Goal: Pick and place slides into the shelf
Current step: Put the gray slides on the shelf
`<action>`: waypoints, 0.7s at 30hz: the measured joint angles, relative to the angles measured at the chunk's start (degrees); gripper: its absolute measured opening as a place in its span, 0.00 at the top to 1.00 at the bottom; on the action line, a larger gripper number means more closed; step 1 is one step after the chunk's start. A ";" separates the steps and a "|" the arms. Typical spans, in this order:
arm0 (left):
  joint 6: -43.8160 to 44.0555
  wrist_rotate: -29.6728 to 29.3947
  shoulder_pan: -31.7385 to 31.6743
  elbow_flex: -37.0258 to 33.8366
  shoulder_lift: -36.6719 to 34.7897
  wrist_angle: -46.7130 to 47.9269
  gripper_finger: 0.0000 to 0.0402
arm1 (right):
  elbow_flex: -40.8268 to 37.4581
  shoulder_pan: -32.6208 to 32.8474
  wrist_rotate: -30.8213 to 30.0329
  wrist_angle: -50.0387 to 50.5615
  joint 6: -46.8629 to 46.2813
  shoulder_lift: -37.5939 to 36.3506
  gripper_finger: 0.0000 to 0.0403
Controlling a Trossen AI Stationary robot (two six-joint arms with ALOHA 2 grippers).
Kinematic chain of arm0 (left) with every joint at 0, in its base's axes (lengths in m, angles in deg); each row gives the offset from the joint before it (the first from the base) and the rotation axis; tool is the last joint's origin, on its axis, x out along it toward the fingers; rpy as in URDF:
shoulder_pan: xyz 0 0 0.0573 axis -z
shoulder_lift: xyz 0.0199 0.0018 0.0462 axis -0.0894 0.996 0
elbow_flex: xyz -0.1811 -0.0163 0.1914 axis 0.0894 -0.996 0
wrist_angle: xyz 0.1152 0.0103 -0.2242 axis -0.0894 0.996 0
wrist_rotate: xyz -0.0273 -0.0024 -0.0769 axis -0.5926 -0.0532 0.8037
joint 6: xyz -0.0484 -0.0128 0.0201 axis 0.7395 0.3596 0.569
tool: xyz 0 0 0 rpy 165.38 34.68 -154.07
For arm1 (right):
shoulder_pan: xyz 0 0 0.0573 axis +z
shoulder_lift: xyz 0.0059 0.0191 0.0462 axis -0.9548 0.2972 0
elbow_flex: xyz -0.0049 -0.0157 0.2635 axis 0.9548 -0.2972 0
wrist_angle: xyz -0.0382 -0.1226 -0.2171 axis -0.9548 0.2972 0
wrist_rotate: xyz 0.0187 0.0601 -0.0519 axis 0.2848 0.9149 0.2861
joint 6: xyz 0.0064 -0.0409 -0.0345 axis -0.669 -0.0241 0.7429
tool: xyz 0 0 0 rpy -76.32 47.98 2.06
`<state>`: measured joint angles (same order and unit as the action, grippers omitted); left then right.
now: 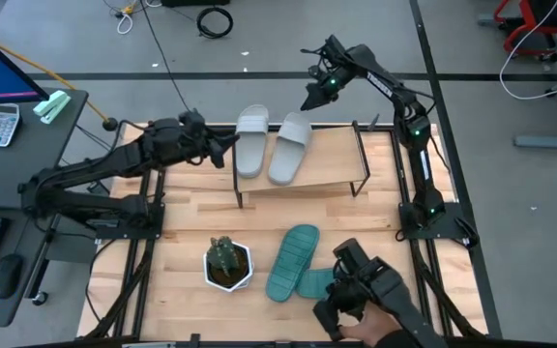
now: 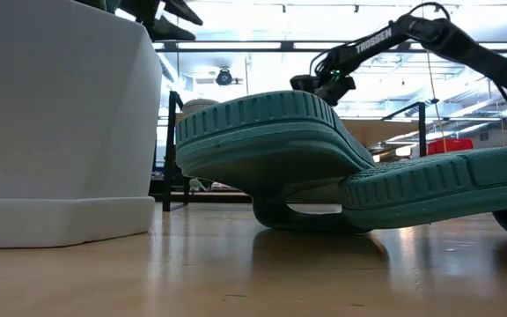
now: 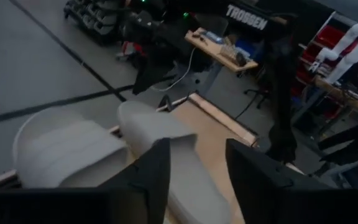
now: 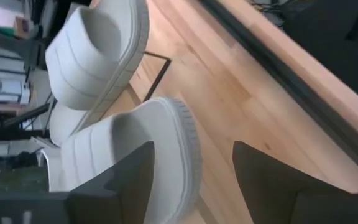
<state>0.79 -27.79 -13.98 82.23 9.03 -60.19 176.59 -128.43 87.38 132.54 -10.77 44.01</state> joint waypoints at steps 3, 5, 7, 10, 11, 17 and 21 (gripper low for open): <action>0.06 3.83 -2.25 0.07 -0.62 2.30 0.53 | -0.02 1.45 -0.27 0.01 0.81 0.40 0.45; 0.40 6.79 -3.54 0.07 -0.46 4.10 0.50 | -0.02 2.32 -0.58 -0.45 0.92 0.38 0.45; 0.36 9.57 -4.69 0.04 -0.48 5.18 0.49 | -0.02 3.04 -1.78 -0.96 0.96 0.38 0.45; 0.28 12.51 -5.83 0.07 -0.49 6.34 0.48 | -0.02 3.56 -4.10 -1.77 0.96 0.38 0.45; 0.17 13.29 -6.10 0.06 -0.49 6.69 0.48 | -0.02 3.73 -4.69 -2.33 0.96 0.38 0.45; -1.08 17.46 -7.78 0.07 -0.49 8.08 0.50 | -0.10 4.14 -6.43 -3.90 0.80 0.36 0.46; -1.17 18.20 -8.08 0.05 -0.49 8.61 0.49 | -2.28 4.14 -6.66 -4.35 0.71 0.31 0.47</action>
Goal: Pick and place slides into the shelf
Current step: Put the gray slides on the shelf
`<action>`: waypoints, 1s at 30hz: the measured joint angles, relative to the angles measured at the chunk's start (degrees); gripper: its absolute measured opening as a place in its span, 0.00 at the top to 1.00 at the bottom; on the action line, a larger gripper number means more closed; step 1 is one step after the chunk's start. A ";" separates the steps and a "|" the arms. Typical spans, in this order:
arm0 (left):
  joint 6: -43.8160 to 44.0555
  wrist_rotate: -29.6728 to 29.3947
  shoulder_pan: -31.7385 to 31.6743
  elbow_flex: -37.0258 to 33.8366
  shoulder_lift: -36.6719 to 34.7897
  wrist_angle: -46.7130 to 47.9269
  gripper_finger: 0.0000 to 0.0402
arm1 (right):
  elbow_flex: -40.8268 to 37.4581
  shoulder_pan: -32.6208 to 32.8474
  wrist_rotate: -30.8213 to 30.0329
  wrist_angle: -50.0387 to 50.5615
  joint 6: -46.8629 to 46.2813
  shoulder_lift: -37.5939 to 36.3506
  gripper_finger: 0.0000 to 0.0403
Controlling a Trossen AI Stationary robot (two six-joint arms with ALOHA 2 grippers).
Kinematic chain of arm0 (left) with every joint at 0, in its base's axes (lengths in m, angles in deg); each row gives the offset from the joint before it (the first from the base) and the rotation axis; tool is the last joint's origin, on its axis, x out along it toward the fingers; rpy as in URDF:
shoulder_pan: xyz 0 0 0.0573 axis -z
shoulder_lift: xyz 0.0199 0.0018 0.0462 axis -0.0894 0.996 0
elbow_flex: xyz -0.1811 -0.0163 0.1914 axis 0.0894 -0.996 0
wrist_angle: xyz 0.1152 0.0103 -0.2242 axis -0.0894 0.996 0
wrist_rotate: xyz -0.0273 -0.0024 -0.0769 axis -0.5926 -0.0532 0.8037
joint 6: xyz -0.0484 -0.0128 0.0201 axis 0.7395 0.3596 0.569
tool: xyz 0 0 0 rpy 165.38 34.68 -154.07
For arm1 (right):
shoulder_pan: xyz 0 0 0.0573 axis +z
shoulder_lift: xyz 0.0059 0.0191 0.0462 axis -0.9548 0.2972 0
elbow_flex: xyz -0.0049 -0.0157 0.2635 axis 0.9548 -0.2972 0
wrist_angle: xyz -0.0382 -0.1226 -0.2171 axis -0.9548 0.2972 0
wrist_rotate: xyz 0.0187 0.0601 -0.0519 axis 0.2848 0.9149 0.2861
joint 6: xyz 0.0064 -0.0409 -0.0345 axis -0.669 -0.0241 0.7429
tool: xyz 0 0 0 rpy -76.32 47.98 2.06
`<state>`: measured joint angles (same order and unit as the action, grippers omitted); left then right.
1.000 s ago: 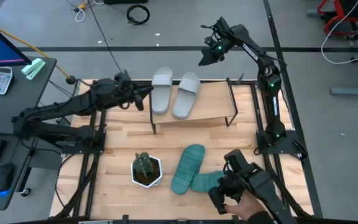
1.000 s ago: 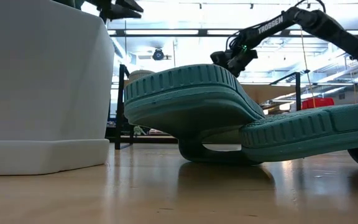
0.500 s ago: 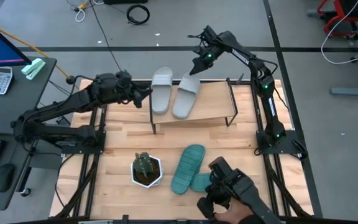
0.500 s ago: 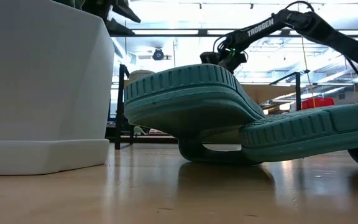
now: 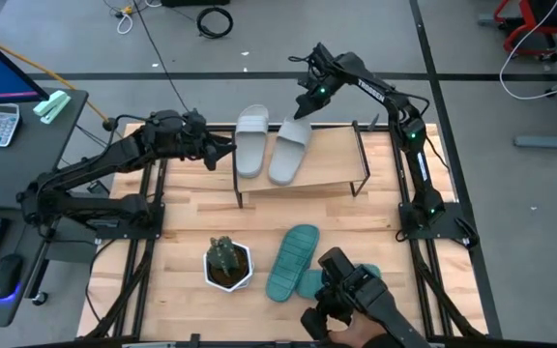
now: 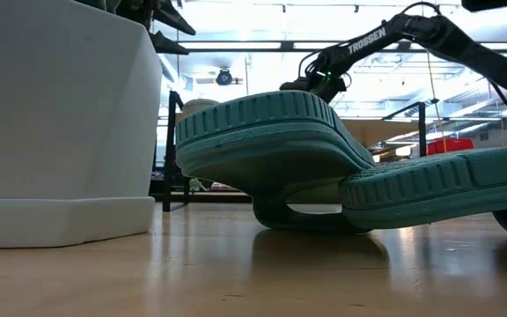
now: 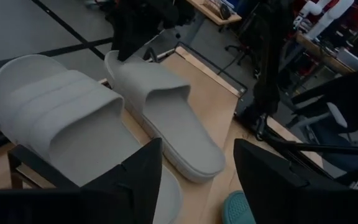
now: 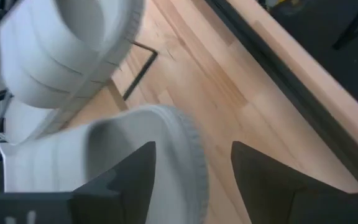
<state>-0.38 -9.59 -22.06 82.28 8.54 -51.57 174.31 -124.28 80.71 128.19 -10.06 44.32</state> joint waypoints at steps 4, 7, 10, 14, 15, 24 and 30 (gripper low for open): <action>-0.02 0.12 -0.03 0.01 0.00 -0.04 0.48 | -2.71 0.35 0.37 -1.77 -0.06 -0.02 0.47; -0.02 0.58 -0.03 0.00 0.00 -0.05 0.50 | -3.94 0.48 1.87 -3.05 -0.20 -0.06 0.48; 0.00 0.71 -0.01 0.01 0.00 -0.07 0.51 | -3.99 0.72 2.62 -4.00 -0.24 -0.11 0.53; 0.45 0.71 -0.01 0.02 0.00 -0.07 0.51 | -4.04 0.92 5.60 -6.61 -0.30 -0.11 0.69; 0.74 0.71 -0.01 0.00 0.00 -0.07 0.52 | -4.04 0.92 6.48 -7.20 -0.39 -0.11 0.75; 1.40 0.73 -0.01 0.00 0.00 -0.09 0.52 | -4.06 1.25 12.35 -15.81 -6.00 -0.11 0.91; 1.46 0.73 -0.01 0.02 0.00 -0.12 0.53 | -4.06 1.13 12.98 -20.56 -8.09 -0.11 0.93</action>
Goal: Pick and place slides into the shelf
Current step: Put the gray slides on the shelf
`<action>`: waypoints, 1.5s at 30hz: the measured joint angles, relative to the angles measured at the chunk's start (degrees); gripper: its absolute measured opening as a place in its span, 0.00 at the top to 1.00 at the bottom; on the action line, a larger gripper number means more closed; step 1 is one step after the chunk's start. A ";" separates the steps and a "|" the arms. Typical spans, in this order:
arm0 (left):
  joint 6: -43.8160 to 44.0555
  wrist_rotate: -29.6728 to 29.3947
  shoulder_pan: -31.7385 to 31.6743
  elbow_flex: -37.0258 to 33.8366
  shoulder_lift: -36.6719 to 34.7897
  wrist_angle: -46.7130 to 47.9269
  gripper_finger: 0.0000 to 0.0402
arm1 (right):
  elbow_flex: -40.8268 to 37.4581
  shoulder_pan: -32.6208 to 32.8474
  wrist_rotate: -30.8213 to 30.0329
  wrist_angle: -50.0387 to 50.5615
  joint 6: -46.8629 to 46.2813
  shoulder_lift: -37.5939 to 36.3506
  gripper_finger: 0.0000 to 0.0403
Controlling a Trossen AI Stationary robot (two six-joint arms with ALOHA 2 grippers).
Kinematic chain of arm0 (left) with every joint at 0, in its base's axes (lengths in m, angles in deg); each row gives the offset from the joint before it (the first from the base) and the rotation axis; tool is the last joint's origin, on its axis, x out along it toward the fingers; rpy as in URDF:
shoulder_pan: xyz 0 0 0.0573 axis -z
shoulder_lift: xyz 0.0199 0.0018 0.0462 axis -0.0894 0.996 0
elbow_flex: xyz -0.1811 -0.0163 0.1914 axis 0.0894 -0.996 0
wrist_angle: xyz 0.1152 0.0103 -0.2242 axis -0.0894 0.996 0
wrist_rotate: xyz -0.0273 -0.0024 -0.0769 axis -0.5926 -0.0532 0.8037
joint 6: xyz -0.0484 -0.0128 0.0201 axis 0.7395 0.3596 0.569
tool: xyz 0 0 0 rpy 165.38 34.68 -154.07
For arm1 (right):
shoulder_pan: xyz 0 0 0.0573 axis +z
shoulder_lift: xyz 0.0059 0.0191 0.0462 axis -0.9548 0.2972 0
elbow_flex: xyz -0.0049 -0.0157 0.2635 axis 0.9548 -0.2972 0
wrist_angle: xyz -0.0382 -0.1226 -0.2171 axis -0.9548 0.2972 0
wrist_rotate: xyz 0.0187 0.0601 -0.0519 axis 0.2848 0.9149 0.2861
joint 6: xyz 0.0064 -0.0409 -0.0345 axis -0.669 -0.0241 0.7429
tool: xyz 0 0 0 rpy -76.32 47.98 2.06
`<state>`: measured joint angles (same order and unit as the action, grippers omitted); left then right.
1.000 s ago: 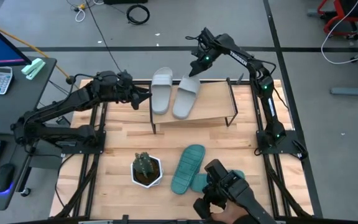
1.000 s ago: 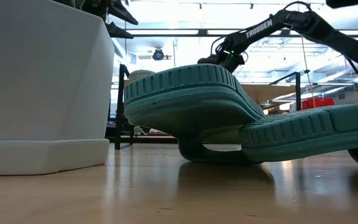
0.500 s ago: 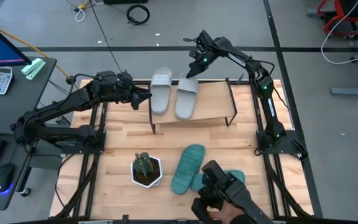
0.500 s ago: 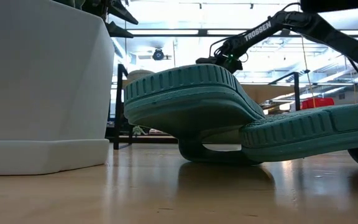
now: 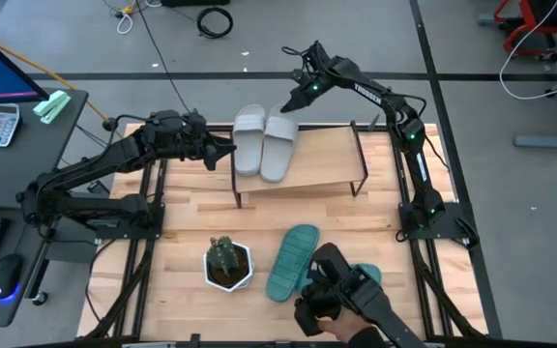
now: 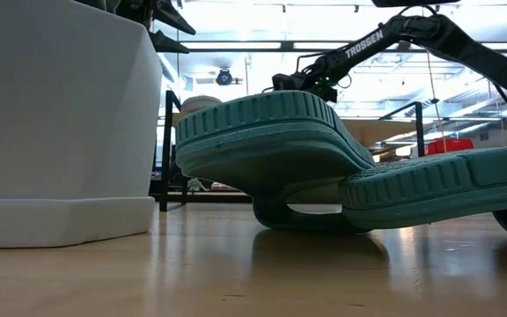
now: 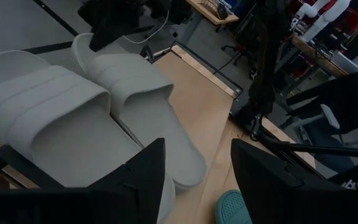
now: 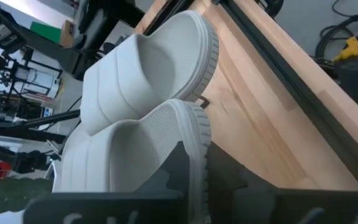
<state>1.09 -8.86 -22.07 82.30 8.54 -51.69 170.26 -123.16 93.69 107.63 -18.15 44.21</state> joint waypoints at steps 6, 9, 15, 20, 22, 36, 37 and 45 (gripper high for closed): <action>0.02 0.00 0.07 -0.01 0.00 0.00 0.54 | 0.00 -0.05 0.12 0.47 -1.23 0.00 0.93; 0.04 0.00 0.07 -0.02 0.00 0.00 0.54 | 0.00 -0.45 1.16 3.88 -0.61 0.00 0.92; 0.13 0.35 0.07 -0.02 0.00 0.03 0.54 | 0.00 -2.24 2.30 8.14 1.24 -0.61 0.93; 0.11 0.35 0.07 -0.04 0.00 1.17 0.55 | 2.13 -4.04 3.00 7.70 1.54 -2.08 0.93; 0.08 0.35 0.07 -0.06 0.00 1.13 0.55 | 2.78 -4.55 2.95 7.00 1.58 -2.08 0.93; 0.08 0.35 0.07 -0.06 0.00 1.16 0.55 | 2.78 -3.72 2.64 4.46 1.48 -0.63 0.93; 0.21 0.35 0.07 -0.06 0.00 1.16 0.55 | 2.78 -3.67 2.40 3.95 1.51 -0.62 0.93; 0.42 0.37 0.07 -0.06 0.00 1.16 0.57 | 2.78 -2.51 -0.18 2.62 1.12 -0.59 0.90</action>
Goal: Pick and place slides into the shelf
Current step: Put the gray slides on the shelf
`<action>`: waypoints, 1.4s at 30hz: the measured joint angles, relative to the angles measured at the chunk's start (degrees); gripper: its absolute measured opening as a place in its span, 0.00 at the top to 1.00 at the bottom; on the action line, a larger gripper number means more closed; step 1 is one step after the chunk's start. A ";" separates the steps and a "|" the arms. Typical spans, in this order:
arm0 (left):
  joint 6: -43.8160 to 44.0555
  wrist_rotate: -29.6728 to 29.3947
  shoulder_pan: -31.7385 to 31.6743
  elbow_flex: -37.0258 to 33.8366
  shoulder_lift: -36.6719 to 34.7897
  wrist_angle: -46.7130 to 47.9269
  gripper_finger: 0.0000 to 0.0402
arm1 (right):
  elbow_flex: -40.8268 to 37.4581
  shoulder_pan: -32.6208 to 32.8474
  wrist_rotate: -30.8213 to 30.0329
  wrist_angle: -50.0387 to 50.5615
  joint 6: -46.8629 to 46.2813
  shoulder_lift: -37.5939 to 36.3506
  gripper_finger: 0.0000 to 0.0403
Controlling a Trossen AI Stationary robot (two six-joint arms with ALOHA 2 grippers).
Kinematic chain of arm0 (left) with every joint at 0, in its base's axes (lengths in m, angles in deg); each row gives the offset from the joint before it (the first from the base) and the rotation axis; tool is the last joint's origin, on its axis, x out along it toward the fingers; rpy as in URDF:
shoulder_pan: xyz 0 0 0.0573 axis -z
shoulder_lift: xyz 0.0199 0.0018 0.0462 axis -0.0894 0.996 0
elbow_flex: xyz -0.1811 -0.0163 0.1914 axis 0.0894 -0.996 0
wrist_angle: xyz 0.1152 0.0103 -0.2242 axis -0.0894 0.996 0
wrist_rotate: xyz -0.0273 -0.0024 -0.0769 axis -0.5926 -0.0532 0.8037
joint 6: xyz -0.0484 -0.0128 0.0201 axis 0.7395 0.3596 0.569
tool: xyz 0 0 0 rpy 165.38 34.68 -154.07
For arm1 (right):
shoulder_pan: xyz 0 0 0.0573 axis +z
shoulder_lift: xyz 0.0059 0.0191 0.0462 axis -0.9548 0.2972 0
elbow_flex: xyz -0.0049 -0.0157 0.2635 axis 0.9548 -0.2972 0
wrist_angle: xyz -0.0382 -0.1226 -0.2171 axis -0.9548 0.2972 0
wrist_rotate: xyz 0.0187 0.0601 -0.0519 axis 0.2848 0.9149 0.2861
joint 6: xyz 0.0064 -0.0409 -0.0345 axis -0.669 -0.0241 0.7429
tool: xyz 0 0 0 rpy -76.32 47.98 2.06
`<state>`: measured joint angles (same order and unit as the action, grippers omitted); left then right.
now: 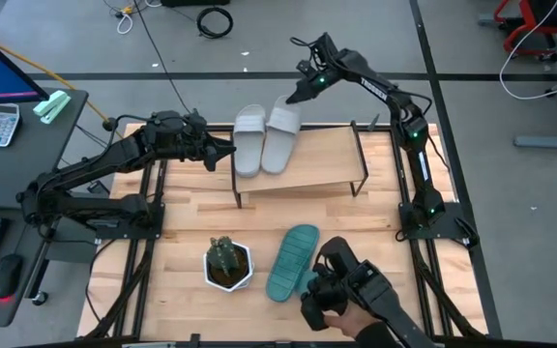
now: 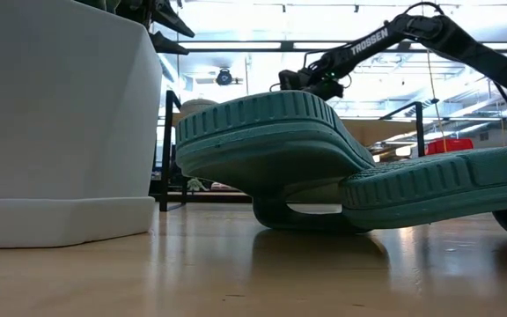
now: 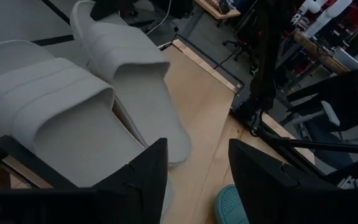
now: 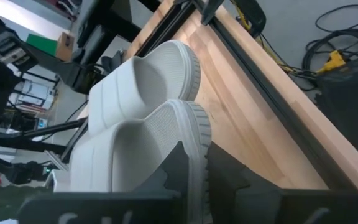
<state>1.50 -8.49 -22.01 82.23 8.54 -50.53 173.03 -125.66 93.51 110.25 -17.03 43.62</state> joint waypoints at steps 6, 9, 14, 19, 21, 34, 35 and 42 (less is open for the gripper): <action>0.04 0.00 -0.01 0.00 0.00 0.00 0.55 | -0.37 0.73 0.42 -0.15 0.97 0.00 0.90; 0.04 -0.02 0.00 0.00 0.00 0.00 0.55 | -1.37 0.93 -0.85 -0.03 1.04 0.02 0.90; 0.07 -0.02 0.00 0.00 0.00 0.00 0.56 | -2.50 1.37 -2.00 -0.09 1.83 0.02 0.86; 0.09 -0.02 0.00 0.00 0.00 0.00 0.56 | -2.54 2.61 -4.37 -1.96 2.23 0.02 0.80; 0.09 -0.02 -0.01 0.00 0.00 0.00 0.55 | -2.56 3.14 -5.19 -2.85 2.23 0.02 0.77; 0.07 -0.02 -0.01 0.00 0.00 -0.04 0.56 | -2.56 4.53 -9.01 -5.10 2.23 0.02 0.53; 0.07 -0.03 0.00 0.00 0.00 -0.04 0.55 | -2.56 4.53 -9.04 -5.24 2.24 0.02 0.52; 0.07 -0.04 -0.02 0.00 0.00 -0.04 0.56 | -2.37 4.64 -9.50 -5.16 2.30 0.02 0.41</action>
<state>1.57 -8.53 -22.02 82.23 8.54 -50.57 170.66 -121.03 84.01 105.09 -14.73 43.64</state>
